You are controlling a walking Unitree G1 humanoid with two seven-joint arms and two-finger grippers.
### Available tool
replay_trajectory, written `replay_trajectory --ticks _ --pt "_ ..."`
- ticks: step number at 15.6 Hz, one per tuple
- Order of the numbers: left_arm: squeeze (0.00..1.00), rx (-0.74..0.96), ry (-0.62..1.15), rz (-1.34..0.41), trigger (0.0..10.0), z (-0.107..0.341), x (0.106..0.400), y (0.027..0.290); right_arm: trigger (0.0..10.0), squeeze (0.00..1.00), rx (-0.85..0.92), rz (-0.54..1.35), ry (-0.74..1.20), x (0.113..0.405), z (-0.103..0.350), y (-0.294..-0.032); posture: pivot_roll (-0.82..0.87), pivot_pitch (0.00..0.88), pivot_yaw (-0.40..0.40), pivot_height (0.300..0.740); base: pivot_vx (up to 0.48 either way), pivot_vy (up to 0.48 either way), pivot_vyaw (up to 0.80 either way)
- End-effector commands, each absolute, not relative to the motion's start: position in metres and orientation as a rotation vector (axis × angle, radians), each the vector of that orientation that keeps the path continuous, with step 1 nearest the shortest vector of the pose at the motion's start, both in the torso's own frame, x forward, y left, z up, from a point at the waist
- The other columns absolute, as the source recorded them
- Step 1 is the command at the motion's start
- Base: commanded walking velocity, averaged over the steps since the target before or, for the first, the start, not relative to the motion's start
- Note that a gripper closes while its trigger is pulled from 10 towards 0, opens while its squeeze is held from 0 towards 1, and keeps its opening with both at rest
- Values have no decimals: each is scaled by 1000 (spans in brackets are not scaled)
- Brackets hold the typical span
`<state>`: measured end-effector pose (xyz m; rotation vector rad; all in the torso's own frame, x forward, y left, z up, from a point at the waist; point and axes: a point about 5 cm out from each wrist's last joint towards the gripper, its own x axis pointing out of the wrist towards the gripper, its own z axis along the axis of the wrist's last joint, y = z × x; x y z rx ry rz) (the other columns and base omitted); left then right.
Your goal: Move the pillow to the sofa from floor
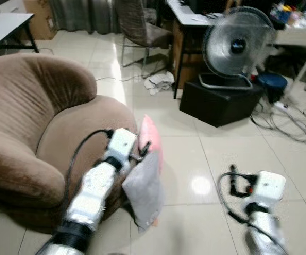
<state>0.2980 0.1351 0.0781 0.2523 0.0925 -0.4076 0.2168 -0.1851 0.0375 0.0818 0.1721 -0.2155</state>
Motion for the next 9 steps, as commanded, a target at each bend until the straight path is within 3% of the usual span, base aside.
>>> replay_trajectory --ticks 1,3,9 --pt "0 245 76 -420 10000 80 299 129 10000 0 65 -229 180 216 38 -191 69 0 -28 740 292 0 -800" --pt "0 246 76 -424 10000 80 299 128 10000 0 65 -234 181 215 38 -192 68 0 -25 740 289 0 -644" --pt "0 249 75 -443 10000 79 301 126 10000 0 58 -249 188 212 36 -192 62 0 -15 740 298 0 0"
